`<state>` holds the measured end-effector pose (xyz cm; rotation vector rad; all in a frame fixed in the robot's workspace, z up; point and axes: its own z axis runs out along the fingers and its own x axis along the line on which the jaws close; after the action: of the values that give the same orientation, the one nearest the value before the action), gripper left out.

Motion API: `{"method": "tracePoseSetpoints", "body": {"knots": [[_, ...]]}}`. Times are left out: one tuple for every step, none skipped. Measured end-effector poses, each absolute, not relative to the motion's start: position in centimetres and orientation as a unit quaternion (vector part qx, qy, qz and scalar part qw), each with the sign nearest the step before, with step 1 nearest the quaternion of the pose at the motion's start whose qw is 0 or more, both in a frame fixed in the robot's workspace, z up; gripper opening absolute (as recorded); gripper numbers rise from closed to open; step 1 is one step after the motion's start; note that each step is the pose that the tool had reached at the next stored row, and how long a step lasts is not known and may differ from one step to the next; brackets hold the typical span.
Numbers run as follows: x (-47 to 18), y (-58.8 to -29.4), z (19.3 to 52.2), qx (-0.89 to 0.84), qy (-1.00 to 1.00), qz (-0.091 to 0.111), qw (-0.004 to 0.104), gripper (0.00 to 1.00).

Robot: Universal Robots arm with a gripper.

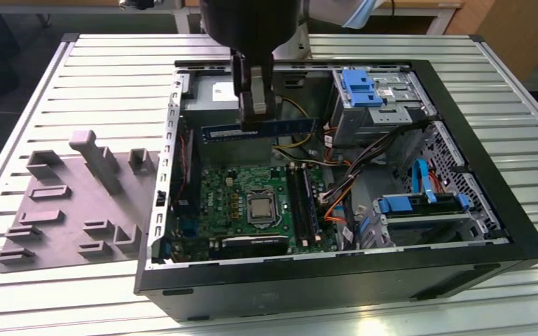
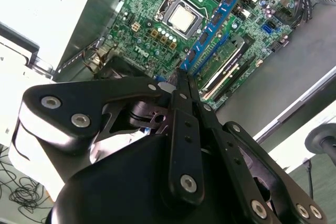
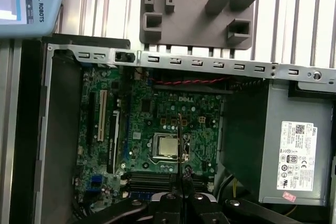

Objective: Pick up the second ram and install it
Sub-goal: 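Pick up the second ram and move it above second insertion slot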

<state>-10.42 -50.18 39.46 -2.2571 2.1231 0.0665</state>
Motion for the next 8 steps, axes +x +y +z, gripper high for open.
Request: {"method": "tracePoseSetpoints", "body": {"knots": [[-10.34,-50.16,39.38,-0.728,0.685,0.022,0.021,0.12],[-10.27,-50.15,39.3,-0.728,0.685,0.022,0.021,0.12],[-10.21,-50.14,39.21,-0.728,0.685,0.022,0.02,0.12],[-10.15,-50.13,39.13,-0.728,0.685,0.022,0.02,0.12],[-10.1,-50.13,39.05,-0.728,0.685,0.022,0.02,0.12],[-10.06,-50.12,38.98,-0.728,0.685,0.023,0.02,0.12],[-10.02,-50.12,38.9,-0.728,0.685,0.023,0.02,0.12],[-9.97,-50.12,38.81,-0.728,0.685,0.023,0.02,0.12]]}}
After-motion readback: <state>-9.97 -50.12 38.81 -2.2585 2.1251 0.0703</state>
